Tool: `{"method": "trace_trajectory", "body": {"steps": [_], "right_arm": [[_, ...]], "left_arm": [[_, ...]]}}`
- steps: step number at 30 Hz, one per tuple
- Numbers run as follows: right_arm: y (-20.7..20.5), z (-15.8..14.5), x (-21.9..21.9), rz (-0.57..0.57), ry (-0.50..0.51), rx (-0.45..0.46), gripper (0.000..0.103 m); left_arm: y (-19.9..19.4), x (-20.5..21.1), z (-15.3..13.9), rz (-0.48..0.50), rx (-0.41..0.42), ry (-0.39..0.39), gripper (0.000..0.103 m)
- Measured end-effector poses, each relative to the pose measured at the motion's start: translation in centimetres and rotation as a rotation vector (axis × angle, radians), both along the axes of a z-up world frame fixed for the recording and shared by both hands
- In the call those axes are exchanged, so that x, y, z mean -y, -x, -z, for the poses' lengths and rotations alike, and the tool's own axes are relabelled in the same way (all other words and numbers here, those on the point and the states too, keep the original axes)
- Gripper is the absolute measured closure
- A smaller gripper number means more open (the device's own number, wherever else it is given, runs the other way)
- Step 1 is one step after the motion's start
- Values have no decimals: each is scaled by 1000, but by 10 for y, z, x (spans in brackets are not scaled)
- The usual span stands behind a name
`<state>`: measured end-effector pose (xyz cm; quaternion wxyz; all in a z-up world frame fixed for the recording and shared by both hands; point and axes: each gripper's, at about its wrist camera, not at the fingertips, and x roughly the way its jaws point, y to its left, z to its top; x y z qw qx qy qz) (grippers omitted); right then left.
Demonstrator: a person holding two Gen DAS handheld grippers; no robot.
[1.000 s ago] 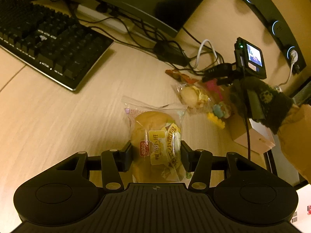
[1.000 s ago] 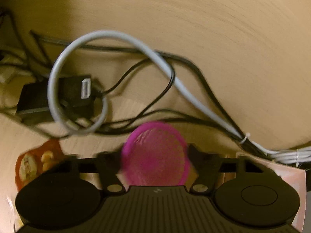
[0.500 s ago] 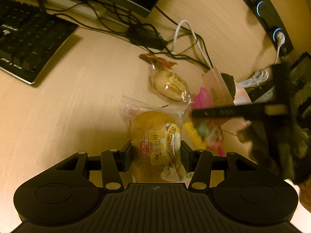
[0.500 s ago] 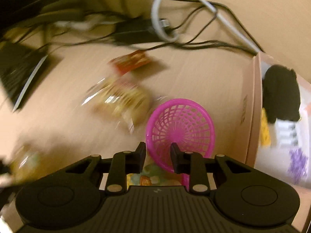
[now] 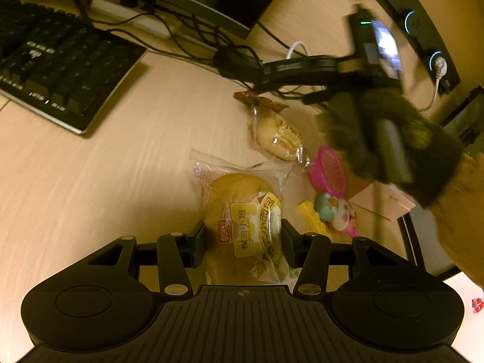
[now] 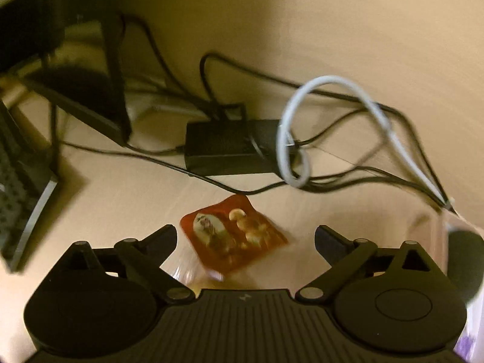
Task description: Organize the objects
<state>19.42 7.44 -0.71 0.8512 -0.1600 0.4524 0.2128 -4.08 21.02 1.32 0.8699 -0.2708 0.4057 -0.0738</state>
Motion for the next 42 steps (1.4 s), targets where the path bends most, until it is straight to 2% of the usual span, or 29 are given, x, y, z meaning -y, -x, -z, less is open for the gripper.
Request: {"method": "trace_trajectory", "body": {"steps": [3, 4, 5, 11, 14, 18, 22, 26, 29, 33, 34, 36, 38, 42], "right_arm": [[-13, 20, -14, -2, 49, -40, 5], [-15, 22, -16, 4, 45, -53, 9], [-16, 22, -17, 3, 38, -57, 18], [4, 0, -17, -25, 21, -12, 31], [26, -27, 1, -12, -40, 20, 32], [68, -67, 46, 8, -115, 73, 32], [104, -82, 102, 66, -103, 117, 31], [137, -71, 168, 177, -46, 109, 31], [156, -49, 216, 273, -29, 80, 31], [179, -19, 265, 384, -54, 36, 31], [184, -14, 271, 396, -66, 28, 26], [190, -5, 282, 417, -103, 14, 25], [195, 2, 288, 422, -154, -2, 17], [210, 11, 292, 397, -187, 1, 14]], "left_arm": [[6, -6, -1, -12, -2, 4, 50], [8, -8, -2, -17, 1, 2, 50], [9, -10, -3, -23, 3, 2, 50], [9, -10, -5, -21, 3, 5, 50], [5, 2, -9, 19, 15, 4, 50], [0, 25, -11, 85, 22, 3, 50], [-5, 51, -10, 132, 17, 2, 50], [-9, 78, -7, 149, -3, 11, 50], [-15, 95, -3, 147, -31, 3, 50], [-24, 115, 1, 120, -84, 11, 50], [-27, 120, 0, 115, -92, 11, 50], [-30, 130, -2, 112, -101, -8, 50], [-29, 136, -5, 108, -99, -32, 50], [-25, 142, -12, 84, -99, -68, 50]]}}
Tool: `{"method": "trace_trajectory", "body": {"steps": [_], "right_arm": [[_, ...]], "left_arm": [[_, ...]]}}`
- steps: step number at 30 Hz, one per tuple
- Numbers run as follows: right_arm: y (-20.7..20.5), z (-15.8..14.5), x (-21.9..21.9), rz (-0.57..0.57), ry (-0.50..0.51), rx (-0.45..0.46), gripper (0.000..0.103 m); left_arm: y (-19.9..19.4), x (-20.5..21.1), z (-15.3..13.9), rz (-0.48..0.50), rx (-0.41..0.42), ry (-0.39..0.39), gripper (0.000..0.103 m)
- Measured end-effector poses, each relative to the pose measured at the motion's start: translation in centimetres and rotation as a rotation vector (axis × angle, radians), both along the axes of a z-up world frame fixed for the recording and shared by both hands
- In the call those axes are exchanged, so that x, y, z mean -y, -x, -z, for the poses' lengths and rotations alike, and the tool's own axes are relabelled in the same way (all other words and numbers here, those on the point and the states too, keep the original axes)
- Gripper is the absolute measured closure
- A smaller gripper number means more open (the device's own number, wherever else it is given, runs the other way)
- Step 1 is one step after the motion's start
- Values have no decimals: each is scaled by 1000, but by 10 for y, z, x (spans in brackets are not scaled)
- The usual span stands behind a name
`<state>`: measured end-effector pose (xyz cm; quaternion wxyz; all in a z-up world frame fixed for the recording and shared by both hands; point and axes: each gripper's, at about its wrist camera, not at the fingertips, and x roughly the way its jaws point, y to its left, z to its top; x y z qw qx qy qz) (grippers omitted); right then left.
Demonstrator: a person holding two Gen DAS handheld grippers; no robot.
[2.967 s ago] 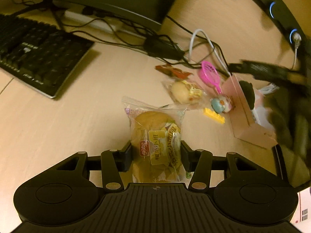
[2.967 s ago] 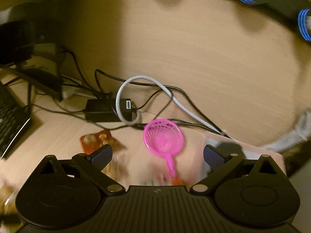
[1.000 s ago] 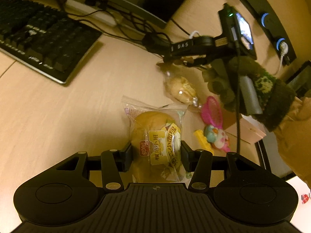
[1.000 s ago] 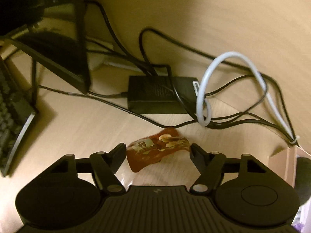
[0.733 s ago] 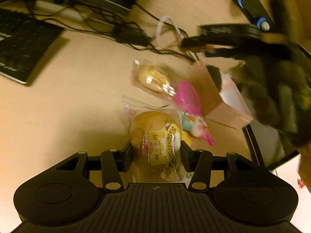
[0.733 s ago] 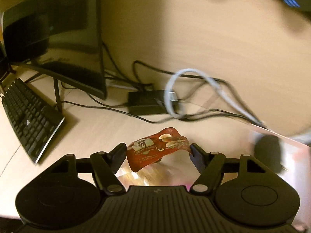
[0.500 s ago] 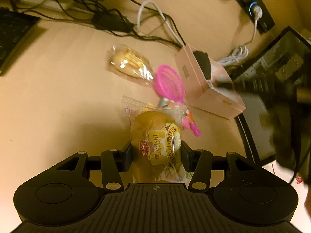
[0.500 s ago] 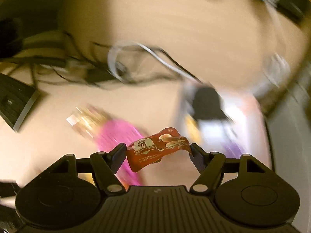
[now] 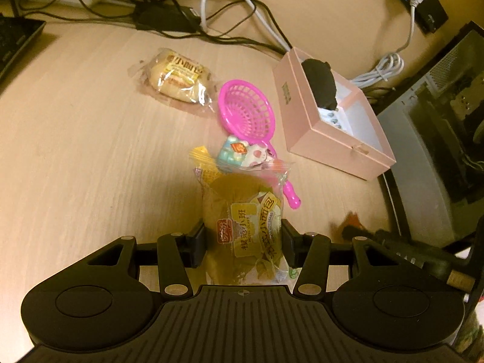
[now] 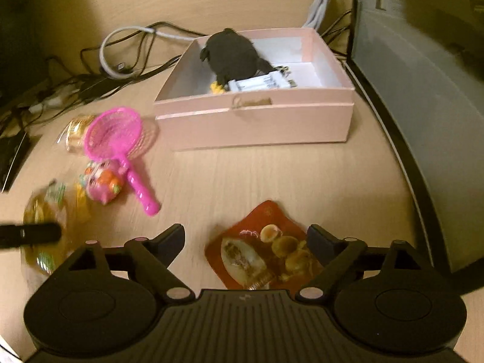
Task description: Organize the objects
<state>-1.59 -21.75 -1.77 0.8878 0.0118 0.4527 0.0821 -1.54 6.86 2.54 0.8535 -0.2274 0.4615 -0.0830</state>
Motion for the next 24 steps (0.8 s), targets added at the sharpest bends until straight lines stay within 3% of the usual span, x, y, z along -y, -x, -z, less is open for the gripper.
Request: {"method": "trace_trajectory", "body": {"steps": [5, 11, 18, 24], "right_arm": [[19, 13, -16, -80, 78, 36, 10], [34, -1, -33, -192, 23, 104, 3], [27, -6, -61, -286, 94, 166, 0], [15, -6, -105, -397, 81, 179, 3]], "left_arm": [[8, -14, -9, -110, 16, -21, 50], [25, -41, -19, -254, 42, -80, 50], [44, -43, -22, -244, 40, -121, 50], [56, -43, -31, -228, 53, -202, 50]]}}
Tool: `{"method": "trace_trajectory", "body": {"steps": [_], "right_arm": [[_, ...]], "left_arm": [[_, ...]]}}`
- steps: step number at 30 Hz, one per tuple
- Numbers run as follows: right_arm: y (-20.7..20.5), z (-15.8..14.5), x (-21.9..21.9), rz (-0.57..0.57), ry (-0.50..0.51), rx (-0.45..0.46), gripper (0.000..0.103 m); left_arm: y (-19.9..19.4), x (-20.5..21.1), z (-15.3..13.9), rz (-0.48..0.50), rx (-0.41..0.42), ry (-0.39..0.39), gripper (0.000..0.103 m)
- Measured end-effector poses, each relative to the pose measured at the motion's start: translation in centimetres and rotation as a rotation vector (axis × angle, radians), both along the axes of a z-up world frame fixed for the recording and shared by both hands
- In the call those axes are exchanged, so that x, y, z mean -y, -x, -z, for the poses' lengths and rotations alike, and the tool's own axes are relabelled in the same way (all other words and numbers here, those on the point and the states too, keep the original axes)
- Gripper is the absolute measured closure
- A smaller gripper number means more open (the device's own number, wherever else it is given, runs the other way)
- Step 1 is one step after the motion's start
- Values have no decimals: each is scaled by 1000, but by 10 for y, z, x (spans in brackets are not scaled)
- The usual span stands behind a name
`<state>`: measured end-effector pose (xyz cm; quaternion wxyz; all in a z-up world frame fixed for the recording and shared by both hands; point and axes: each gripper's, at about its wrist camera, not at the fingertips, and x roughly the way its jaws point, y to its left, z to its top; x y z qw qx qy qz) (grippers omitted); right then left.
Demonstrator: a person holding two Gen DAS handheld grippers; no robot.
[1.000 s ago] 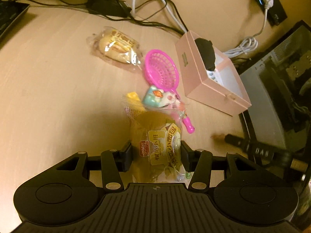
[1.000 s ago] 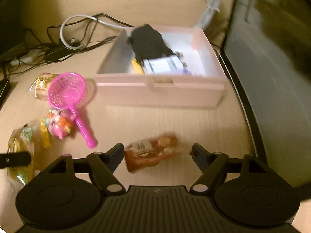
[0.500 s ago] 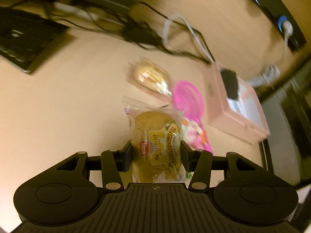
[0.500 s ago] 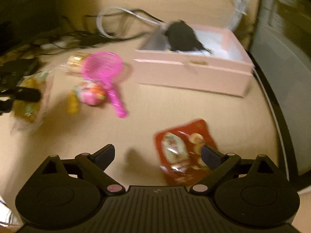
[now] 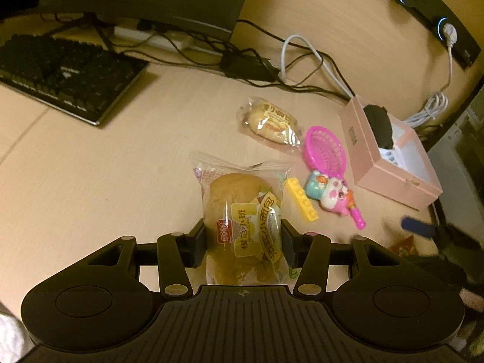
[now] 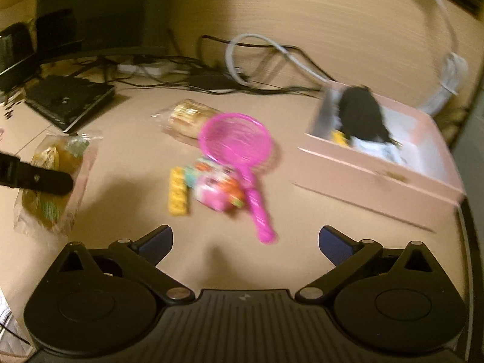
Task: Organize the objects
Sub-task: 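Grasp the yellow toy brick with the right gripper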
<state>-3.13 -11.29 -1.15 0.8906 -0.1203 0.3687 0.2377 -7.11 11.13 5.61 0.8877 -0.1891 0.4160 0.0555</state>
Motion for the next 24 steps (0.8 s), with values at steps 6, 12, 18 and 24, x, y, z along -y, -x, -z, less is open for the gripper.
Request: {"method": "trace_trajectory", "body": {"steps": [6, 12, 18, 24], "right_arm": [[-9, 14, -52, -104, 25, -61, 51], [-29, 28, -77, -91, 34, -107, 68], [-19, 23, -69, -104, 21, -169, 89], [14, 20, -55, -154, 28, -196, 89]], "left_arm": [[10, -5, -6, 1, 4, -44, 50], [14, -9, -10, 5, 15, -37, 50], [10, -8, -7, 24, 16, -17, 50], [3, -6, -5, 48, 17, -10, 50]]}}
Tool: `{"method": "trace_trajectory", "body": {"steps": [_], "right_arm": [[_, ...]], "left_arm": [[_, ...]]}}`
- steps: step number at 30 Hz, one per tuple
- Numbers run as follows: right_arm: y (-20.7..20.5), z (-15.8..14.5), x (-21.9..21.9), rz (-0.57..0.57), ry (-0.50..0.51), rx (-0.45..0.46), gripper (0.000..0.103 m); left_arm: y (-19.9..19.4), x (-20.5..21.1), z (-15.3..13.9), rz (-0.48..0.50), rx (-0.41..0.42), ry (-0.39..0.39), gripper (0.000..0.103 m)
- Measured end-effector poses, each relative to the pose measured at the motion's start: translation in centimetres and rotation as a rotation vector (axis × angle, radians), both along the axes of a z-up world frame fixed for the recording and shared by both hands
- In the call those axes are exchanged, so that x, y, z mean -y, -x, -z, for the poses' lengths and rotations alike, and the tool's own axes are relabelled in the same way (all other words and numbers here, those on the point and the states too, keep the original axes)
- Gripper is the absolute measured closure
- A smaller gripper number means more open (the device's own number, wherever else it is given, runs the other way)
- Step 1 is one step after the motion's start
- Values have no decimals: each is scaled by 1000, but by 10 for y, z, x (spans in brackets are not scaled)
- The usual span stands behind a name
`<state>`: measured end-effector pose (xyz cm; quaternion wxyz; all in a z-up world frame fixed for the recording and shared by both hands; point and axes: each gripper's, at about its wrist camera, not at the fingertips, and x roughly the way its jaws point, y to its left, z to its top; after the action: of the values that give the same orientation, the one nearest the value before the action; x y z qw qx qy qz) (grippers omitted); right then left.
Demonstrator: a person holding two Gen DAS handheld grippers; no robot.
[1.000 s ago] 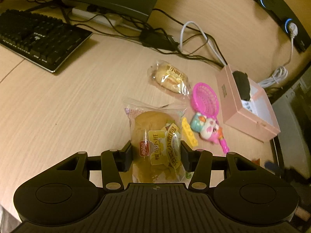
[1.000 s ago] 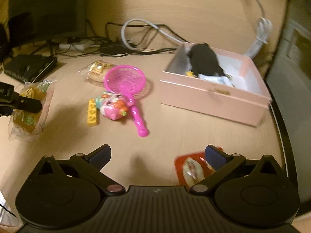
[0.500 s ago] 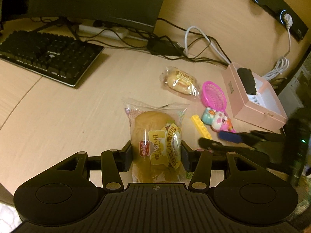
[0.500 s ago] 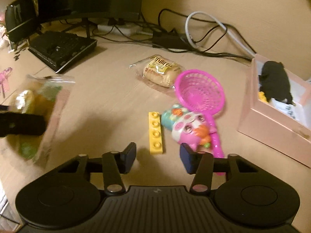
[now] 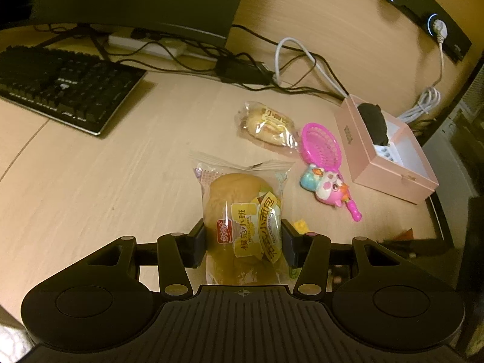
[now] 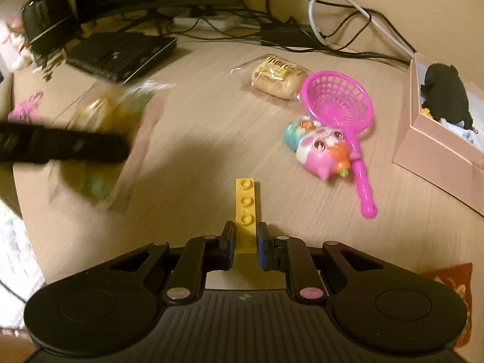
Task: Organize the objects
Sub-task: 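Grasp the yellow toy brick with the right gripper, then drop the bread bun into the pink box from the left gripper while the right gripper carries the brick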
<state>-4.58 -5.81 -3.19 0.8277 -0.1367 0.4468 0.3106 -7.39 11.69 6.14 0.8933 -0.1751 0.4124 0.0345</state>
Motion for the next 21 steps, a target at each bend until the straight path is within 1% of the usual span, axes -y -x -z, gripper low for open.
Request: {"method": "trace_trajectory", "body": {"steps": [4, 8, 9, 10, 13, 17, 21], "right_arm": [[1, 1, 0, 19, 12, 35, 81], [-8, 2, -6, 34, 7, 53, 81], [-8, 3, -8, 28, 9, 55, 81], [-7, 3, -11, 17, 16, 56, 88], [-2, -3, -11, 1, 18, 63, 89], [-2, -18, 10, 44, -5, 79, 89], [-1, -37, 50, 132, -20, 102, 89]], "left_arm": [[-3, 6, -1, 23, 3, -4, 50], [-6, 11, -2, 45, 9, -10, 50], [-6, 12, -3, 50, 10, -12, 50], [-6, 12, -3, 54, 10, -13, 50], [-8, 14, -4, 65, 9, -20, 50], [-12, 21, -5, 92, -1, -29, 50], [-20, 42, -5, 160, -12, -38, 50]]}}
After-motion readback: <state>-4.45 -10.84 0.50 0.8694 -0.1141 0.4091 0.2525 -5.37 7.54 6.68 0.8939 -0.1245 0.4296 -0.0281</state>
